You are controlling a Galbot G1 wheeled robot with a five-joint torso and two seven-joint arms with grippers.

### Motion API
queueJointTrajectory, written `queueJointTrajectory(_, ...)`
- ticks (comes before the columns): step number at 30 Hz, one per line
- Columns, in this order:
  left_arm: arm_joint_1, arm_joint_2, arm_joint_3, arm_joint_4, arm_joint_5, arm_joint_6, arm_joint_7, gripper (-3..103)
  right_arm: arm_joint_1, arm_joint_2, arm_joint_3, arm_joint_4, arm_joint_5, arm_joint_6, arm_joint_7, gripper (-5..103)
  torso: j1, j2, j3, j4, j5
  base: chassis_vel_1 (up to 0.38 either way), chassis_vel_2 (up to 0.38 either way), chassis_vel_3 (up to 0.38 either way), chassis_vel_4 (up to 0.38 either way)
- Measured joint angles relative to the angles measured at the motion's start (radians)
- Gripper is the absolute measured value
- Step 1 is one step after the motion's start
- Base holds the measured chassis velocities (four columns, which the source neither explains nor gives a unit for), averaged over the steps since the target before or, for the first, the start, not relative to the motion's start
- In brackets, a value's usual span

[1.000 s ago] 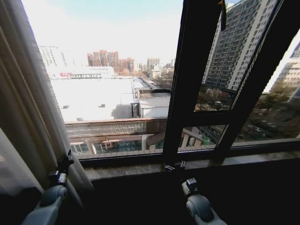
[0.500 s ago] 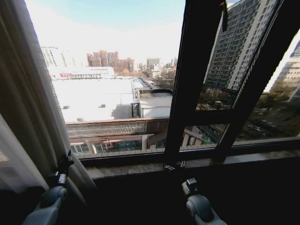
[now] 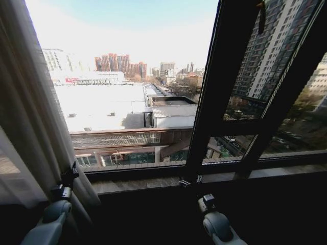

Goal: Open the curtains by pulling them apart, changing their state from closed to fully open.

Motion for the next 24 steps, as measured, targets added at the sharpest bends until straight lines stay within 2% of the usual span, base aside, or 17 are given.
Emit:
queueJointTrajectory(6, -0.04, 0.033, -0.052, 0.067, -0.018, 0.02, -0.032, 0, 0.0, 0.0, 0.0, 0.0, 0.0, 0.0, 0.0, 100, 0.0, 0.0, 0.0, 0.0009, -0.0002, 0.0, 0.0, 0.0, 0.0)
queueJointTrajectory(14, -0.073, 0.083, -0.126, 0.19, -0.013, 0.019, -0.061, 0, 0.0, 0.0, 0.0, 0.0, 0.0, 0.0, 0.0, 100, 0.0, 0.0, 0.0, 0.0004, 0.0003, 0.0, 0.0, 0.0, 0.0)
queueJointTrajectory(21, -0.153, 0.155, -0.241, 0.417, 0.032, -0.001, -0.074, 0, 0.0, 0.0, 0.0, 0.0, 0.0, 0.0, 0.0, 100, 0.0, 0.0, 0.0, 0.0006, 0.0002, 0.0, 0.0, 0.0, 0.0)
queueJointTrajectory(24, -0.165, 0.176, -0.25, 0.459, 0.047, -0.009, -0.074, 0, 0.0, 0.0, 0.0, 0.0, 0.0, 0.0, 0.0, 100, 0.0, 0.0, 0.0, 0.0009, 0.0001, 0.0, 0.0, 0.0, 0.0)
